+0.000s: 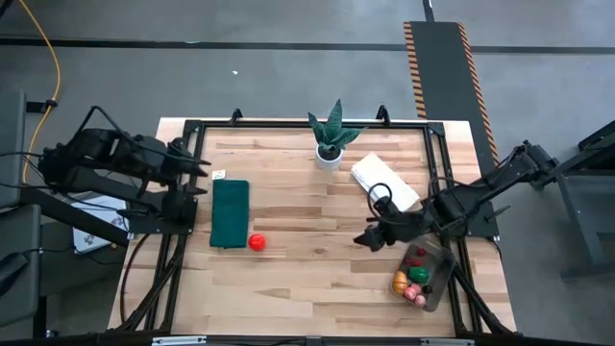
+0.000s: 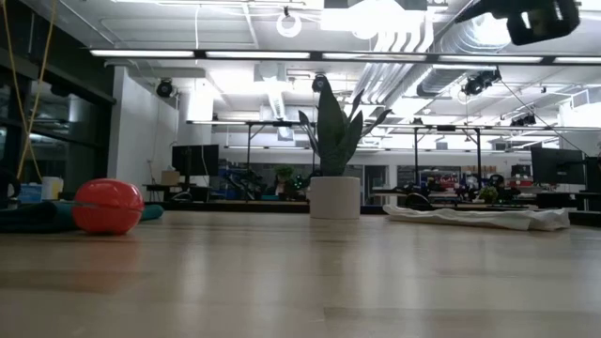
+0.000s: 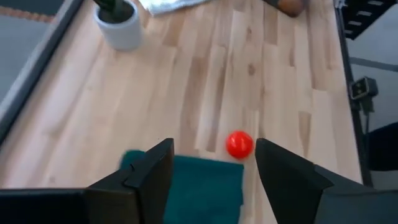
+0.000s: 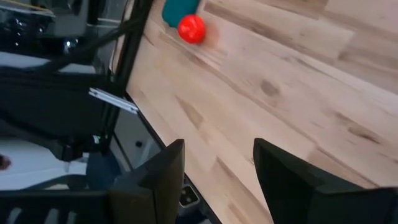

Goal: Pick and placing Produce into tupperware
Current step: Put the red tomato into the black bin

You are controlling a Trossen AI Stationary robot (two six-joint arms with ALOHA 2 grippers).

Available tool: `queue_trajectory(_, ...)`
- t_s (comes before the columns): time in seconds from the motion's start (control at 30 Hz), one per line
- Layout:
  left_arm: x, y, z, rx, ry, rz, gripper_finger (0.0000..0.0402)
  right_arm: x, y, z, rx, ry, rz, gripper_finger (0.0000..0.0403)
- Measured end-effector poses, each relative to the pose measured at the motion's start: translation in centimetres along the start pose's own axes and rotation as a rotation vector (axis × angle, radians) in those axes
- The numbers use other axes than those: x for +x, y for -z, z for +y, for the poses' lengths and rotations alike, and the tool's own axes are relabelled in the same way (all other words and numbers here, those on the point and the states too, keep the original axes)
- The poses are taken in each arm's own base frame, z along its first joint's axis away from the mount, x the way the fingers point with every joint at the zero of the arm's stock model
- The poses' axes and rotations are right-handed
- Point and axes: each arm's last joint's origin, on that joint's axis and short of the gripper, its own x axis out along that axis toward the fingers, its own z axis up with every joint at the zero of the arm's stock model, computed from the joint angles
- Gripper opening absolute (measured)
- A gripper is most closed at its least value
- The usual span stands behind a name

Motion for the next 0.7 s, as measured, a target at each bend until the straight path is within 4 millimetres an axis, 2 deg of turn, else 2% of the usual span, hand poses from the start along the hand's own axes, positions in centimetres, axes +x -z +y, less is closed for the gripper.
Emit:
queue_trajectory(0.17,1.8,2.5,0.2,-0.052,0.076,0.007,0.0212,0.1,-0.7,0.2,0.007,-0.023,-0.019,0.0181)
queue_trajectory(0.47,7.7,7.0,0.1,-0.107,0.219,0.127,0.0238,0.3,-1.3,0.2,0.025,-0.026,-0.040,0.0181)
queue_trajectory(0.7,11.7,9.0,0.0,-0.110,0.256,0.198,0.0256,0.3,-1.4,0.5,0.033,-0.058,-0.048,0.0181)
